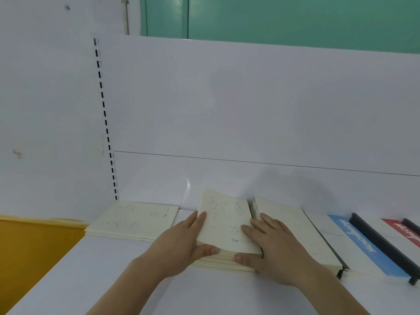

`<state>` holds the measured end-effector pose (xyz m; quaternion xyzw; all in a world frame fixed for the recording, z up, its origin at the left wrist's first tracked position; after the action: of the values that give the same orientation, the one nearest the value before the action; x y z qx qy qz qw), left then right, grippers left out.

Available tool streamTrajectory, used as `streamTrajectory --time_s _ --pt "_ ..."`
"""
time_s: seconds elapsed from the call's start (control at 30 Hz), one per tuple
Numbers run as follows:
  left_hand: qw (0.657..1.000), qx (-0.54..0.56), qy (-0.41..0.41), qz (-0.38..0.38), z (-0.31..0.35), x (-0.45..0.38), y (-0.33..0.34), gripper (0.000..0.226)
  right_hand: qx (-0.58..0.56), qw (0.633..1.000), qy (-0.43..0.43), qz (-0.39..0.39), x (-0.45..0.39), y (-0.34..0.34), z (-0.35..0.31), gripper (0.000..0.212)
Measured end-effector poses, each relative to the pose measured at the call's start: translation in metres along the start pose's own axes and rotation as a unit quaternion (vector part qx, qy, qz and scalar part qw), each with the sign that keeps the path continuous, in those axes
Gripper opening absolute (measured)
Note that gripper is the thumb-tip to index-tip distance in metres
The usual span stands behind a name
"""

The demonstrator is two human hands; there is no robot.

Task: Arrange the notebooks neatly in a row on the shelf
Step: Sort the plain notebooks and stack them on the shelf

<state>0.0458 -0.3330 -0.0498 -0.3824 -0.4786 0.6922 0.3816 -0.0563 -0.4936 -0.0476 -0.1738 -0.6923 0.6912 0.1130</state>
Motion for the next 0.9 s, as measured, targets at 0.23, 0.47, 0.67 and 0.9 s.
streamTrajectory --time_s 0.23,0.47,0.67,0.9 --pt "0.983 0.028 -0.048 0.176 -0.031 0.04 -0.017 0.091 -0.047 0.993 -0.029 0.107 0.012 -0.026 -0.045 0.088" --pt "0.959 -0.103 -0.186 0.188 -0.121 0.09 -0.029 0.056 -0.101 0.955 -0.138 0.244 0.021 -0.034 -0.159 0.053" --pt "0.964 -0.143 -0.223 0.015 -0.177 0.112 -0.017 0.065 -0.026 0.992 -0.091 0.086 -0.03 0.015 -0.229 0.057" --pt "0.984 -0.123 -0.115 0.059 -0.193 0.12 -0.032 0.048 0.024 0.998 -0.018 0.059 -0.069 0.038 -0.255 0.028"
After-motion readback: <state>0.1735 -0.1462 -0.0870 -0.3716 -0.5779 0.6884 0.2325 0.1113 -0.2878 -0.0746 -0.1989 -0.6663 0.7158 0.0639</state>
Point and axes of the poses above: each hand's wrist, its own x-axis away from the middle knuckle, its own y-axis out of the palm, z = x × y, the point moved 9 cm from there along -x, towards the middle knuckle, and after that the axes turned 12 degrees about y, right-handed, at the moved point
